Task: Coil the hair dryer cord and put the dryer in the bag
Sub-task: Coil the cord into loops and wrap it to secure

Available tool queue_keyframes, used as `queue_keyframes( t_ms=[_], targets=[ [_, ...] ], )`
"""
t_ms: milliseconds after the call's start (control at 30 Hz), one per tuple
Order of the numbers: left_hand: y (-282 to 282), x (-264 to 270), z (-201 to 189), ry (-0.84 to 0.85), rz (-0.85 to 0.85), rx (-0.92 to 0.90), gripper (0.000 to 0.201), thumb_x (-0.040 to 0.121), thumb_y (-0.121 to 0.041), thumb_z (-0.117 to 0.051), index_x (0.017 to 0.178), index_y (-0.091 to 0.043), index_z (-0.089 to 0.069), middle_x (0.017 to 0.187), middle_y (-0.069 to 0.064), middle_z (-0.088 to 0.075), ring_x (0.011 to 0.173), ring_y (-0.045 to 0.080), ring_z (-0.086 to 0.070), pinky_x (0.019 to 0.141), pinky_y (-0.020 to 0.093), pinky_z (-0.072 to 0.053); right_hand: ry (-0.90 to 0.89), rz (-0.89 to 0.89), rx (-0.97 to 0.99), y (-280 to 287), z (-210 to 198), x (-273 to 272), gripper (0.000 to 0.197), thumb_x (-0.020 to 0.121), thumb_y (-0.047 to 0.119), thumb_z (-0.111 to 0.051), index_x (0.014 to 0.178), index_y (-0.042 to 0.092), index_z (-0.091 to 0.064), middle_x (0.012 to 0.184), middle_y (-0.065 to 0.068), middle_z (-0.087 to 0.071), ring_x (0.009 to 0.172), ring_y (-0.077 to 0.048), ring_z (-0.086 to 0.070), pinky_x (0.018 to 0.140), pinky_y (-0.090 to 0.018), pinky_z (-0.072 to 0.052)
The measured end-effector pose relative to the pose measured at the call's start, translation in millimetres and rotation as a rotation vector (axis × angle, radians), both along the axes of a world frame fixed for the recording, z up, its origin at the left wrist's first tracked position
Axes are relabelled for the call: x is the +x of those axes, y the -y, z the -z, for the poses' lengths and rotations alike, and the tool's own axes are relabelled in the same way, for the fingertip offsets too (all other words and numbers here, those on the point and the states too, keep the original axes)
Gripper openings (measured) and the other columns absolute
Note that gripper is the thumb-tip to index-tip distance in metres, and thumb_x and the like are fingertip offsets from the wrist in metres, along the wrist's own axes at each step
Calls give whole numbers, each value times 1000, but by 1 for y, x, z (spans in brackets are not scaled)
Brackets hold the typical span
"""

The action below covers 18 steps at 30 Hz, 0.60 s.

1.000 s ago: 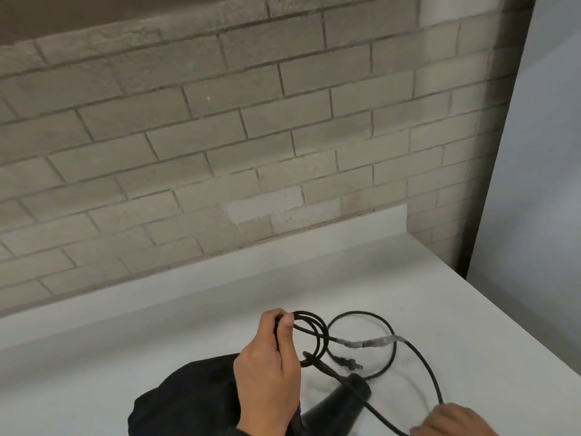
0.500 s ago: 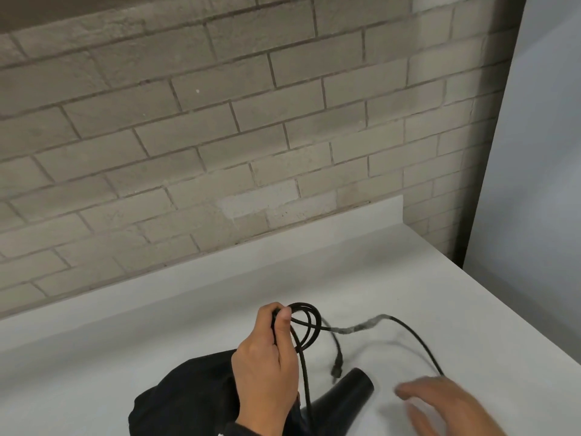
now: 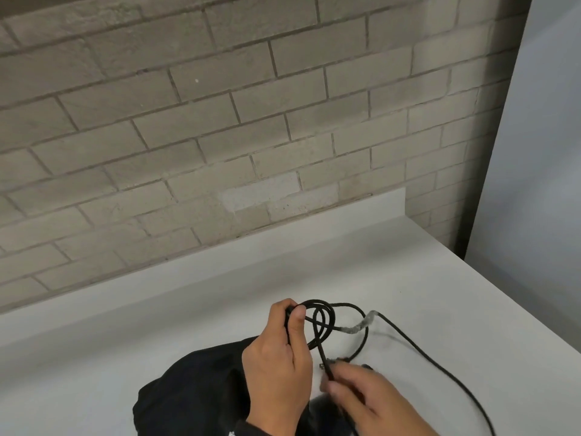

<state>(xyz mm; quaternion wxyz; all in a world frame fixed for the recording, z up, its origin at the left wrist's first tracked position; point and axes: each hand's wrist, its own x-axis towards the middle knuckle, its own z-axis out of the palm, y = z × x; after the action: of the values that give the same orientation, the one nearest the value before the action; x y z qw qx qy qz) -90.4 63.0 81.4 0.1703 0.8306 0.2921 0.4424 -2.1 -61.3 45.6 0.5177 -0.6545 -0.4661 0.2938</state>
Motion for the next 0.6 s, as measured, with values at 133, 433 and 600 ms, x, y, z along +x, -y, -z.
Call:
queue_keyframes(
  t_ms=[133,433,600],
  targets=[
    [-4,0,1,20,-1,-8,40,100,-61,-22,93,-35,-52,42,-14,-28,38,10,-36,41,10,-25,483,-90,-134,47,33,39,17,103,40,-35,99,41,-52,88,22,-52,82,21,-48,88,4,-33],
    [-14,-1,8,82,-32,-66,42,99,-61,-25,95,-32,-55,47,-9,-44,44,13,-47,42,23,-35,650,127,-367,188,163,174,33,100,53,-20,127,73,-14,107,40,-35,46,14,-50,43,-3,-41],
    [-8,1,4,71,-28,-48,41,99,-58,-26,94,-31,-56,43,-13,-38,45,9,-46,43,11,-27,392,369,-312,123,29,81,60,65,10,-64,99,58,-54,109,44,-54,89,13,-57,67,4,-42]
  ],
)
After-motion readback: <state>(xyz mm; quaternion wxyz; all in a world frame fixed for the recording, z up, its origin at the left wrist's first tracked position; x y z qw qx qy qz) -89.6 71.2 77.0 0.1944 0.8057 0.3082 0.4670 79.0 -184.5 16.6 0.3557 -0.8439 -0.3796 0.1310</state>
